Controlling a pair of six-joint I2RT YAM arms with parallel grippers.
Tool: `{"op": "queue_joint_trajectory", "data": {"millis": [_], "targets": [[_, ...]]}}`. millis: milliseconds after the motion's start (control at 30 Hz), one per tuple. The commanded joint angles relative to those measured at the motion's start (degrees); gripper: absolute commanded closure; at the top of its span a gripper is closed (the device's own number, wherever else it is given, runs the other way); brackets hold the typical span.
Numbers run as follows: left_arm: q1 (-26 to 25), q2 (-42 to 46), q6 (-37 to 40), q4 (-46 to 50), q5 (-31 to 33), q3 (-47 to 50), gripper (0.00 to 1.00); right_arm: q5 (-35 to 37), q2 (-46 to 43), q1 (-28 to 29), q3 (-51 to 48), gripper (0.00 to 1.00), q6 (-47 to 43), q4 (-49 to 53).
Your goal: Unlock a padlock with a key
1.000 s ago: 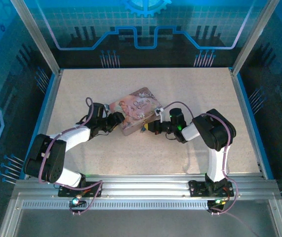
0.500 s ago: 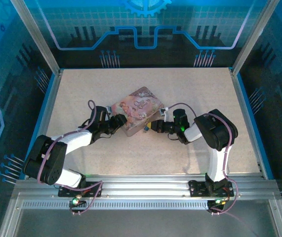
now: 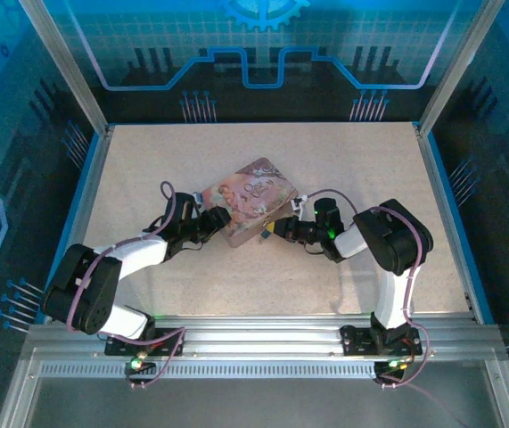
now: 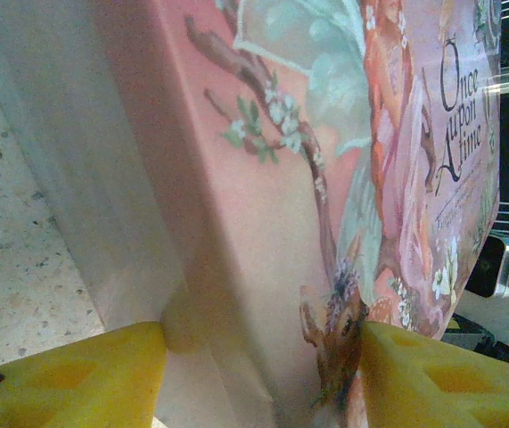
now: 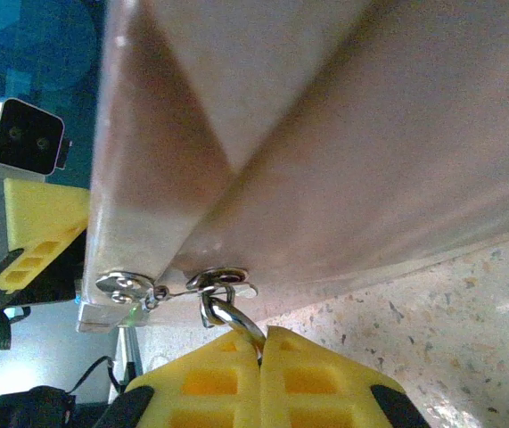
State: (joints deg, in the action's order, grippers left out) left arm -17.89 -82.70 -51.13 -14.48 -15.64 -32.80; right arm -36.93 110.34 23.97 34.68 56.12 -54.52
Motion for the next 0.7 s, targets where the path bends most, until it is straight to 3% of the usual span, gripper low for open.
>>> {"op": "queue_joint_trajectory", "data": {"millis": [0,667], "targets": [[-1.88,-0.89,0.41,7.67,-0.02,2.61,0.42,-0.38,-1.93,-0.62,-0.16,0.99,5.32,-2.42],[-2.5,-0.71,0.29,8.06,0.28,2.95,0.41,3.59,-4.74,-2.78,-1.46,0.99,9.93,-1.46]]}}
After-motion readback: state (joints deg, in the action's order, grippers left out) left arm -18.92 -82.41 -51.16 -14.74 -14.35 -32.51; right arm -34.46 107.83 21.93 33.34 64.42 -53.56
